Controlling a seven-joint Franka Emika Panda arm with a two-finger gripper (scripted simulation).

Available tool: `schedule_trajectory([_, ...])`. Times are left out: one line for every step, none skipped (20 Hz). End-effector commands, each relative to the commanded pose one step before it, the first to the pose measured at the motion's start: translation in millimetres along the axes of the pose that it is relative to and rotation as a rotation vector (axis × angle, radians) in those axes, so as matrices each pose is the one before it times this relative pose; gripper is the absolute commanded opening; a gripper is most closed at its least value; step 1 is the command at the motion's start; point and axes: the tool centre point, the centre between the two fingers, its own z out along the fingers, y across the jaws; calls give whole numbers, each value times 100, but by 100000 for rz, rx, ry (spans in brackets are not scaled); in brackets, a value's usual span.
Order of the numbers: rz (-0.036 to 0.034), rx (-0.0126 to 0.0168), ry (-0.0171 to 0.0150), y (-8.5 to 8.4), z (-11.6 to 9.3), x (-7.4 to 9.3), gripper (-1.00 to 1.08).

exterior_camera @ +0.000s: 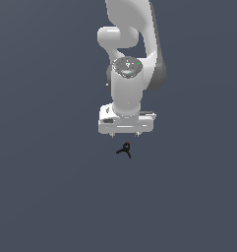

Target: Pick up the object and move it to a goal position.

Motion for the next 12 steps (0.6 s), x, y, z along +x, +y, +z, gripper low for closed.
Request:
schedule_trajectory([0,0,0,1,0,0,100])
schedule_trajectory([-12,65,19,-39,-5,8,100])
schedule_trajectory([-26,175,47,-114,-9,25,100])
schedule_trajectory([-45,295,79,-187,-16,40,100])
schedule_trajectory([-68,422,112,-259,-25,55,100])
schedule_trajectory([-93,535,140,-331,-33,69,100])
schedule_trajectory([-125,637,164,-395,-42,82,100])
schedule_trajectory([-132,577,147,-356,-43,73,100])
schedule_trajectory([-124,448,113,-278,-39,57,100])
schedule_trajectory([-113,327,82,-200,-35,42,100])
schedule_trajectory([-95,202,51,-122,-29,26,100])
schedule_trajectory([-67,83,21,-48,-20,11,100])
